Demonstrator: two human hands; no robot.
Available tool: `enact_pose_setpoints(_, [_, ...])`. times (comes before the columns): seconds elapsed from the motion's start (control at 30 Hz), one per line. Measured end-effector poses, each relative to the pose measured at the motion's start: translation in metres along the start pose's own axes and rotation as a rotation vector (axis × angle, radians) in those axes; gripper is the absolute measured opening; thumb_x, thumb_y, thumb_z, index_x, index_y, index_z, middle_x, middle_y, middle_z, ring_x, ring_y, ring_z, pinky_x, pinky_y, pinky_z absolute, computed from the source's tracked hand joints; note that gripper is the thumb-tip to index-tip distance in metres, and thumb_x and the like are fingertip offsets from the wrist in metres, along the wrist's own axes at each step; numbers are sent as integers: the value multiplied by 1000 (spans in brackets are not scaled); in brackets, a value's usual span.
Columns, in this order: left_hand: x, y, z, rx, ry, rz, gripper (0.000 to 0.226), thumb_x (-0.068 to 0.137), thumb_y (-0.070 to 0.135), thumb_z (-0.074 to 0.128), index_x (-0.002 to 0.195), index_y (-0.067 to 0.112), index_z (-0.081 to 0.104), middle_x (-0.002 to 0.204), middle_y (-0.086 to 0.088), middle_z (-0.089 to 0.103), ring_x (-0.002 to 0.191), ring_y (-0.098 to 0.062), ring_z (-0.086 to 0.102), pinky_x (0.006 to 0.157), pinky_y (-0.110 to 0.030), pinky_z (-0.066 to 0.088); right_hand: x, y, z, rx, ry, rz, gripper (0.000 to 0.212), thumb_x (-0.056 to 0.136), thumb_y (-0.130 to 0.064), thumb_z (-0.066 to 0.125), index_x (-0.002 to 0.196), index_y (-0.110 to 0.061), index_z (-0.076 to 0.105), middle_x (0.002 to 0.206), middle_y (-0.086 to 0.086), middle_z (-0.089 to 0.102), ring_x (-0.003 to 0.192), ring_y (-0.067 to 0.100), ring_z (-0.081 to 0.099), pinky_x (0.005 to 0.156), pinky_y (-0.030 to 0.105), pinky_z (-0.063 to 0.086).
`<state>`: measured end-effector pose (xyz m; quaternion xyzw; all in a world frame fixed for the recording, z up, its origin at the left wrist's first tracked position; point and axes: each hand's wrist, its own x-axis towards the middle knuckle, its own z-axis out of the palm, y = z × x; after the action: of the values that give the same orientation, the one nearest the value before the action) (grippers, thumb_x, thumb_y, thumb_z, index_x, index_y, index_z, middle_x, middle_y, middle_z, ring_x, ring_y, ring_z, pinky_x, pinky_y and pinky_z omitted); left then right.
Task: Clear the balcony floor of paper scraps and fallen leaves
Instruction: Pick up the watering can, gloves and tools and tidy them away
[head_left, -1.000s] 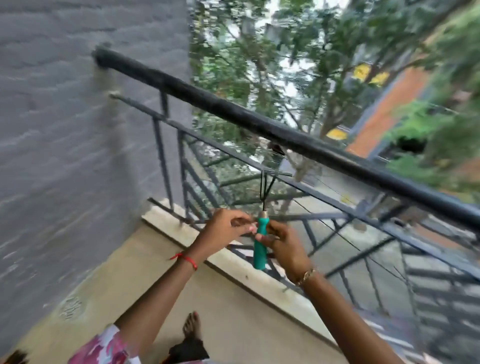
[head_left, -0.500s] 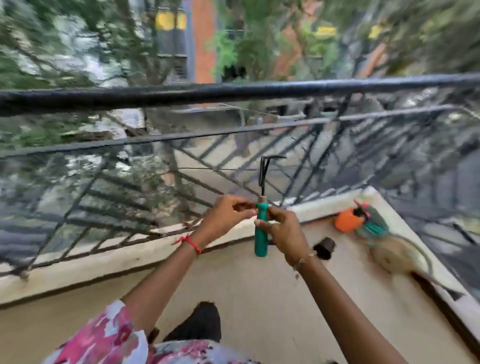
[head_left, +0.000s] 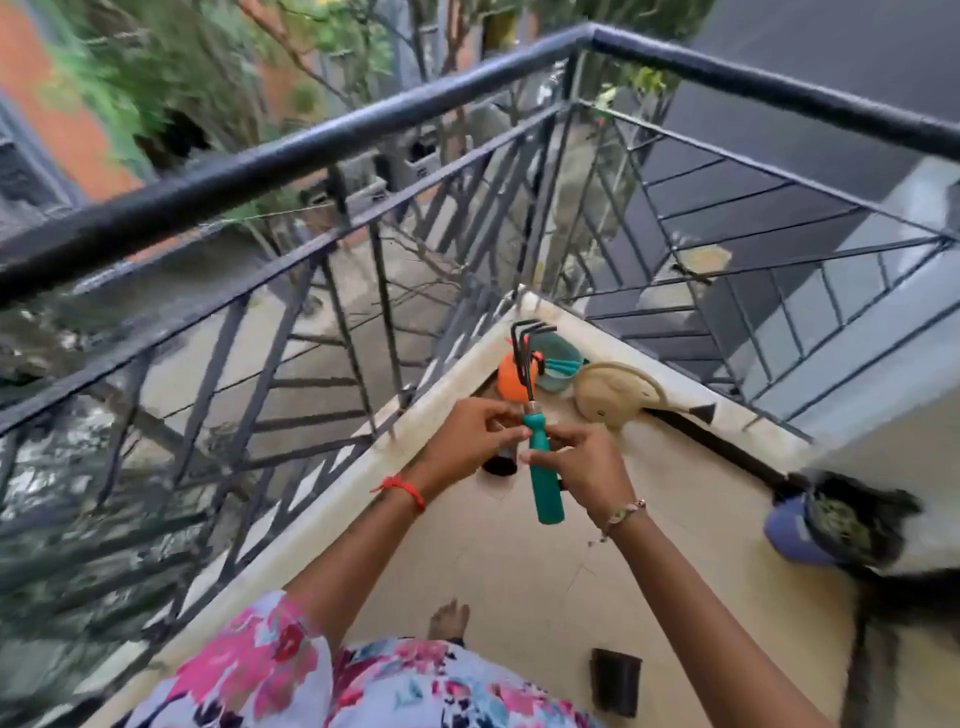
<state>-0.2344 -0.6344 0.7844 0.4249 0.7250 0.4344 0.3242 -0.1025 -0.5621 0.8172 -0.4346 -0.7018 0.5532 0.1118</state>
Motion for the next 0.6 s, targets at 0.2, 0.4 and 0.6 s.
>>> enact_pose_setpoints(0.2, [119, 9, 45, 19, -151, 9, 16, 85, 4, 65, 99, 0, 72, 80, -1, 67, 57, 12, 55, 61, -8, 43, 92, 27, -67, -76, 61, 68, 12, 81, -6, 67, 93, -5, 70, 77, 2, 59, 72, 11, 50, 64, 27, 41])
enact_pose_setpoints(0.4, [243, 4, 98, 61, -201, -73, 14, 90, 4, 58, 100, 5, 68, 80, -3, 67, 60, 6, 57, 63, -7, 45, 211, 72, -131, -113, 110, 158, 17, 88, -9, 53, 99, -5, 65, 78, 2, 55, 75, 17, 50, 54, 24, 32])
enact_pose_setpoints(0.6, [358, 2, 147, 92, -106, -242, 15, 92, -1, 52, 101, 1, 65, 79, -9, 64, 52, 11, 55, 62, -20, 46, 341, 78, -210, -337, 64, 206, 29, 82, -13, 62, 101, 9, 60, 90, 18, 59, 82, 30, 55, 57, 24, 26])
